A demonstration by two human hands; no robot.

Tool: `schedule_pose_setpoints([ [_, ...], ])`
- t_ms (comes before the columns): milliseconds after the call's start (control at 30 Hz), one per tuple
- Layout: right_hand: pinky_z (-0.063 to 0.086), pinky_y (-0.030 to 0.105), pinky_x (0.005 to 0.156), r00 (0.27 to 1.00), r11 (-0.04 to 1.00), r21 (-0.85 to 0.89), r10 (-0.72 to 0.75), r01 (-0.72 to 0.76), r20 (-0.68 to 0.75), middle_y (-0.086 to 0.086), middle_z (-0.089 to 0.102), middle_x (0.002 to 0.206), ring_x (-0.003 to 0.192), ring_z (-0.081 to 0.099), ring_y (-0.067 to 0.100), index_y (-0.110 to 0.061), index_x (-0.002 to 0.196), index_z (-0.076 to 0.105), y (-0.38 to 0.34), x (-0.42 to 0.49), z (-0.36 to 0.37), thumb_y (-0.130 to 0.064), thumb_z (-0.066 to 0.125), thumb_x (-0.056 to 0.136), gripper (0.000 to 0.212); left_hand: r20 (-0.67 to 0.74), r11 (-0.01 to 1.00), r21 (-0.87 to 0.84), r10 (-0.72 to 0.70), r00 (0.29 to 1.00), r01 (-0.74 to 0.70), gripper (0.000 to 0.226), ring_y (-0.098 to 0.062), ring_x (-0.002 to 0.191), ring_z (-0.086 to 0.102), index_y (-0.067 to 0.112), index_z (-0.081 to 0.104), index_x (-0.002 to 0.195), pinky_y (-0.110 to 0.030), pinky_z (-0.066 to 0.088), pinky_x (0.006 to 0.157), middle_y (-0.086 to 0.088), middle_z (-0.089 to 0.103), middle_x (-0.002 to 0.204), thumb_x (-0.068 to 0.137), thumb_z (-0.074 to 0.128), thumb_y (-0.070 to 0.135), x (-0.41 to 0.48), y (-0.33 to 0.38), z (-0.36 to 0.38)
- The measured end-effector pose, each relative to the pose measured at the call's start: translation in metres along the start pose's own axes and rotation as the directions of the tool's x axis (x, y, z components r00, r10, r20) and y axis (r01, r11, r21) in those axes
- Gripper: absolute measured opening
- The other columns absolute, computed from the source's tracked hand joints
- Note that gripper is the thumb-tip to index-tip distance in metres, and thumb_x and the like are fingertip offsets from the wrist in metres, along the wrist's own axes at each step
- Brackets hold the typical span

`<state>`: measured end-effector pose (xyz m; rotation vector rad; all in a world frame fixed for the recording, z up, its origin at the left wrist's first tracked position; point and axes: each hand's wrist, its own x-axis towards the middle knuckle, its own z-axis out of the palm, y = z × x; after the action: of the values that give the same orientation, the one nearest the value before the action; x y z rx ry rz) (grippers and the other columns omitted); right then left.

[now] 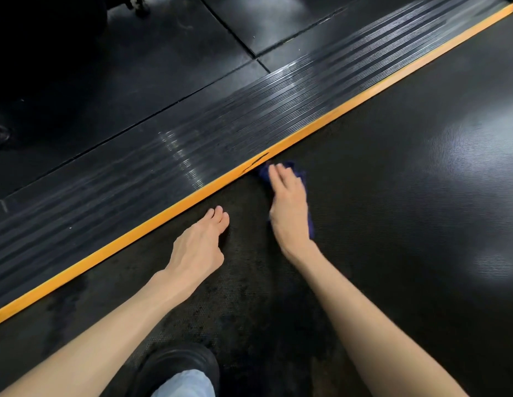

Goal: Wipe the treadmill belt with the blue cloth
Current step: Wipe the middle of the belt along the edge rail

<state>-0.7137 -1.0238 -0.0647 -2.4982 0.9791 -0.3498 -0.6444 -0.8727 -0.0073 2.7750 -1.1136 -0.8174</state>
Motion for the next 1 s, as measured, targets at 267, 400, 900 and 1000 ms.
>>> schedule_pose_setpoints([
  [267,0.032,0.042,0.107,0.970,0.968,-0.069,-0.236,0.240,0.065,0.016,0.054,0.131,0.122,0.049,0.034,-0.003,0.129,0.052,0.044,-0.007,-0.018,0.002,0.041,0.072,0.058,-0.036,0.998,0.042,0.054,0.998,-0.053,0.071,-0.007,0.139,0.023,0.028,0.016,0.148,-0.025,0.043,0.096,0.013,0.007,0.155,0.089,0.047,0.002,-0.002,0.000,-0.002],
  [400,0.005,0.038,0.116,0.975,0.973,-0.054,0.223,-0.224,-0.026,0.013,0.026,0.152,0.143,0.017,0.030,-0.005,0.145,0.029,0.093,0.049,-0.047,0.012,0.044,0.079,0.070,-0.031,0.996,0.070,0.054,0.998,-0.052,0.070,-0.008,0.138,0.026,0.026,0.015,0.148,-0.025,0.045,0.092,0.011,0.007,0.155,0.090,0.047,0.005,-0.002,0.004,-0.002],
  [900,0.020,0.045,0.116,0.996,0.994,-0.070,-0.081,0.083,0.032,0.010,0.039,0.147,0.137,0.033,0.027,-0.011,0.141,0.040,0.114,-0.037,-0.053,0.009,0.047,0.083,0.061,-0.043,0.993,0.056,0.105,0.994,-0.103,0.071,-0.006,0.141,0.011,0.025,0.015,0.148,-0.024,0.045,0.094,0.012,0.008,0.154,0.089,0.049,0.002,0.000,-0.007,0.007],
  [1000,0.016,0.041,0.117,0.914,0.929,0.002,0.363,-0.369,-0.183,0.011,0.033,0.150,0.139,0.028,0.030,-0.008,0.144,0.035,0.145,-0.018,-0.076,0.001,0.042,0.094,0.051,-0.051,0.992,0.065,0.114,0.992,-0.111,0.069,-0.007,0.142,0.011,0.023,0.016,0.148,-0.024,0.044,0.095,0.011,0.008,0.155,0.090,0.047,0.004,0.001,-0.008,0.010],
])
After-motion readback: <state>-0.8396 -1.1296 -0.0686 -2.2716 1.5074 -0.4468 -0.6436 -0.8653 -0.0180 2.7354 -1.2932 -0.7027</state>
